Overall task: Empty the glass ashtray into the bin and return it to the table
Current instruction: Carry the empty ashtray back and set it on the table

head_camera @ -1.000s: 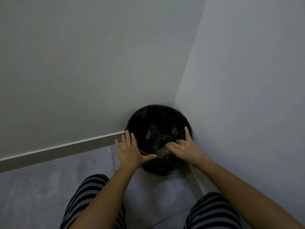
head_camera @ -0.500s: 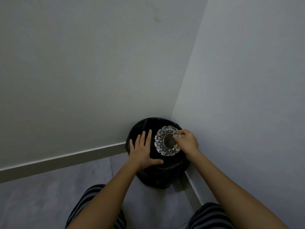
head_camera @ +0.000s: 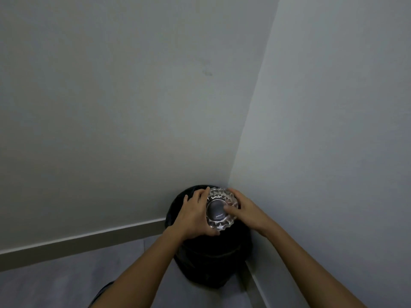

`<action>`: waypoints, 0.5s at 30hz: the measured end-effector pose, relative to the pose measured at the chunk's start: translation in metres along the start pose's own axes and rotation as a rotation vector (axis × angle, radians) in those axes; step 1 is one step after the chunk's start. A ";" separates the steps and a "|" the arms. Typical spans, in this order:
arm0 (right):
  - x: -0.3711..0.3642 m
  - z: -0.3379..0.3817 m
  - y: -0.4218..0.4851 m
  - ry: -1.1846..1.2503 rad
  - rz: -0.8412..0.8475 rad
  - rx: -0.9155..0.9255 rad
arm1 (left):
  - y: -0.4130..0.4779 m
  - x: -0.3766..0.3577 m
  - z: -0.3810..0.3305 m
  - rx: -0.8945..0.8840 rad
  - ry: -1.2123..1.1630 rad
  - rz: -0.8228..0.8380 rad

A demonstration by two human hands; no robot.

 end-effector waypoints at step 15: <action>-0.021 0.000 0.007 -0.464 0.218 0.234 | 0.012 0.013 0.010 -0.028 0.246 -0.134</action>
Point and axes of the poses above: each hand's wrist, its own y-axis towards the middle knuckle, its own x-axis out of the back of the hand, z = x × y, the point moved 6 cm from there along y, towards the middle knuckle, and after that the axes turned 8 degrees about x, right-handed, at the moved point
